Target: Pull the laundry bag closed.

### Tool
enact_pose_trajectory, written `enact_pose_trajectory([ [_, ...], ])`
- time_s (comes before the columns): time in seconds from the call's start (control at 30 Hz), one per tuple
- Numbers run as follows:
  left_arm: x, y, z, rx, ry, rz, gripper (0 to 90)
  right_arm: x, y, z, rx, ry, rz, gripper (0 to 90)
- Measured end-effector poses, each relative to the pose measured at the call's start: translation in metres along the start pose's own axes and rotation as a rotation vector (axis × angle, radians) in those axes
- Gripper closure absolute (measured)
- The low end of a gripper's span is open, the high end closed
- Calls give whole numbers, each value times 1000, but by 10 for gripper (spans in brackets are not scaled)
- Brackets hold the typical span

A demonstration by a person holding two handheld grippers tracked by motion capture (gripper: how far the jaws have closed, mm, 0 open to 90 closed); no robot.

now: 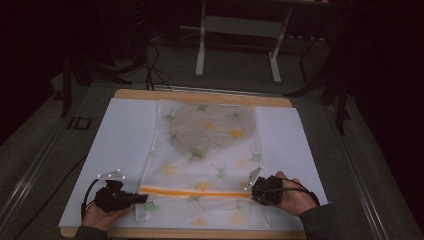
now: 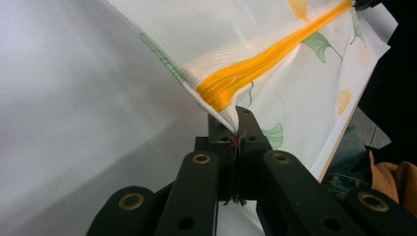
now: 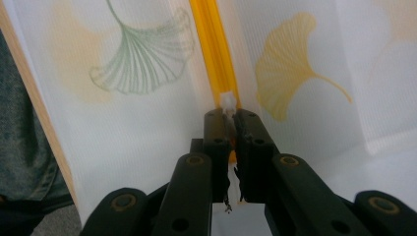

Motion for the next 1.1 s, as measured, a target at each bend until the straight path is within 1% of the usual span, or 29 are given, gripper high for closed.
enact_pose_trajectory([
  [0.17,0,0,0,2,-1,-2,887,-3,-4,1,9,-3,-4,845],
  [0.33,0,0,0,0,-1,-1,887,-6,-10,2,12,-1,-26,845],
  [0.47,0,0,0,1,-3,-2,887,-8,-18,4,32,-9,-38,845],
  [0.57,1,0,0,-1,-7,-1,887,-8,-23,5,36,-11,-49,845],
  [0.77,4,-1,2,10,-18,-22,886,-10,-27,7,58,-7,-38,845],
  [0.9,4,-1,2,10,-19,-20,884,-11,-28,6,59,-6,-33,845],
  [1.0,4,-2,3,13,-19,-31,871,-10,-28,6,57,-7,-34,844],
  [1.03,4,-3,2,16,-17,-32,846,-10,-28,6,58,-11,-34,844],
  [1.07,3,-3,2,16,-13,-30,791,-10,-28,5,57,-11,-34,841],
  [1.1,2,-3,1,16,-5,-27,791,-10,-28,5,57,-11,-34,841],
])
Point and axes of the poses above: each handheld gripper's, and its own axes: x roughly forward along the jaws, y roughly out of its top, z roughly to its right, the point moved 2 cm from there along x, roughly forward along the jaws, and after that the axes turned 10 degrees about z, right-handed, at the moved point
